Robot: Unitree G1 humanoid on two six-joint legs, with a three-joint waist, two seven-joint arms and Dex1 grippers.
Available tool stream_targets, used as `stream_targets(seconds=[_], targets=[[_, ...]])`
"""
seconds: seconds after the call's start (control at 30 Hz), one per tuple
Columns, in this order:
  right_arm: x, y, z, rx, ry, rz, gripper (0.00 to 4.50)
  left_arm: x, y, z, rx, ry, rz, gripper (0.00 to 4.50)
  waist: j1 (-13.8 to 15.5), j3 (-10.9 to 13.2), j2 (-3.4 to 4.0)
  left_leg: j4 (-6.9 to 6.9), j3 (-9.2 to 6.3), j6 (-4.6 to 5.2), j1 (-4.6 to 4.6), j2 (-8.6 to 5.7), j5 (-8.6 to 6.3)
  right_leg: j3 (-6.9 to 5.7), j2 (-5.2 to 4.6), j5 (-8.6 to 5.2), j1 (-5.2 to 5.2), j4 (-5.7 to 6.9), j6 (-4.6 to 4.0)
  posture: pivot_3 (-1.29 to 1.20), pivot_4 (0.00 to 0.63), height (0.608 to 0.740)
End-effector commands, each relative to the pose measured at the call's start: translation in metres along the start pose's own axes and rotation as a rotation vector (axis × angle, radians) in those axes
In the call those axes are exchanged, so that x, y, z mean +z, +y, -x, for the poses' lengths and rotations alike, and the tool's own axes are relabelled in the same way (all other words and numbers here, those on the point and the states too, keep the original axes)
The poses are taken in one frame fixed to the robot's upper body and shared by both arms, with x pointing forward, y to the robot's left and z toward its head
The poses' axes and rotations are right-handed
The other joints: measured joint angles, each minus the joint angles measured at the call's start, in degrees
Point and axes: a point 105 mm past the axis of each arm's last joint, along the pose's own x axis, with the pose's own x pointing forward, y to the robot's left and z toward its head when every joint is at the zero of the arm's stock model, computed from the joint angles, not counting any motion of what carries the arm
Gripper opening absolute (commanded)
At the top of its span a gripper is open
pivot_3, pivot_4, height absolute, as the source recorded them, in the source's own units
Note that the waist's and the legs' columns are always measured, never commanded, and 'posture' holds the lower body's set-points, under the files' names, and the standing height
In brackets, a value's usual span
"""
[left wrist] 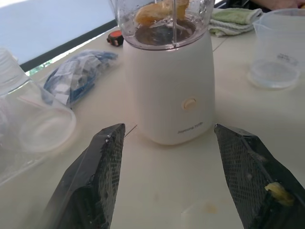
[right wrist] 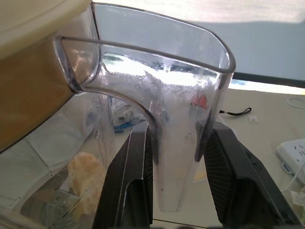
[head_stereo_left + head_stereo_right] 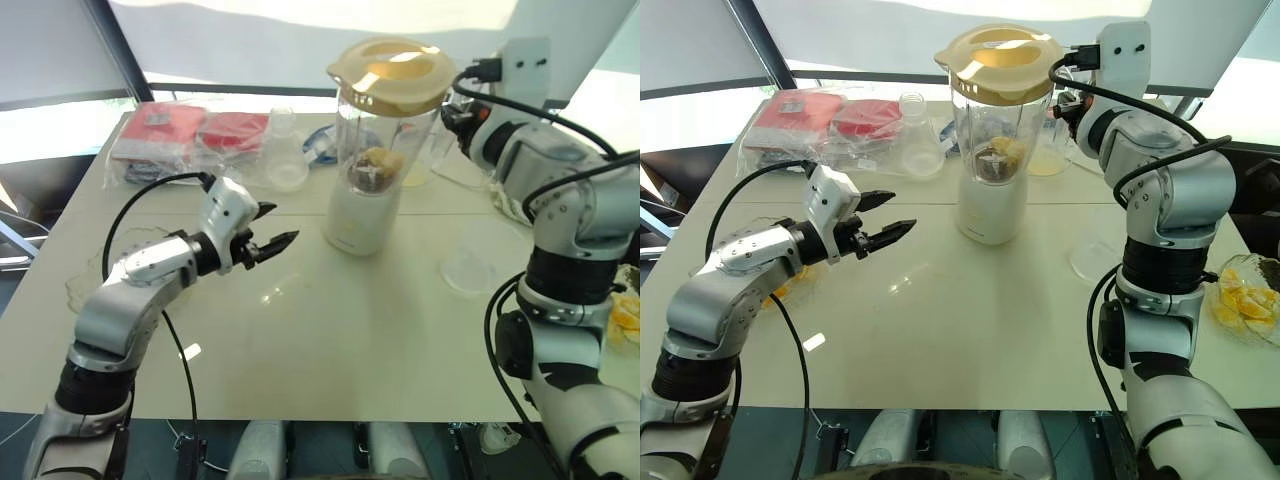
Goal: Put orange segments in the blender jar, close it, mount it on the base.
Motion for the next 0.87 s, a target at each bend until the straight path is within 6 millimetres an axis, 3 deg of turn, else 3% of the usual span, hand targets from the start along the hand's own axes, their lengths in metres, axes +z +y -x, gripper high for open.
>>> stream_targets(seconds=[0.03,0.17,0.37,0.6,0.87], targets=[[-0.006,-0.001,0.003,-0.018,0.024,0.017,2.45,0.01,0.002,0.0,0.004,-0.044,-0.017,3.14,0.0,-0.01,-0.03,0.0,0.0,0.0,0.0,0.0,0.0,0.0,0.01,0.0,0.0,0.0,0.0,0.0,0.15,0.74],[-0.006,-0.007,0.007,-0.04,0.028,0.025,4.46,0.011,0.009,-0.002,0.031,-0.057,-0.016,3.14,0.0,0.0,-0.01,0.0,0.02,0.0,-0.01,-0.01,0.0,0.01,-0.02,0.0,-0.01,0.01,0.0,0.0,0.15,0.74],[-0.006,-0.018,0.021,-0.07,0.026,0.049,4.46,0.015,0.015,-0.007,0.047,-0.083,-0.019,3.14,-0.03,0.0,0.0,0.0,0.0,0.0,-0.01,0.0,0.0,0.0,0.03,0.0,-0.02,0.0,0.0,0.0,0.15,0.74],[-0.006,-0.021,0.061,0.012,0.045,0.08,4.46,0.012,0.023,-0.009,0.071,-0.085,0.001,3.14,0.13,0.0,-0.01,0.0,-0.02,0.01,-0.05,-0.02,0.0,-0.01,-0.01,0.0,-0.01,-0.03,0.0,0.0,0.15,0.74],[-0.055,-0.022,0.119,0.184,0.128,0.165,4.46,-0.001,0.013,-0.012,-0.019,-0.074,0.105,3.14,0.29,-0.01,-0.04,0.02,-0.08,0.02,-0.04,-0.05,-0.01,-0.05,-0.04,0.0,0.07,-0.08,0.01,0.0,0.15,0.74]])
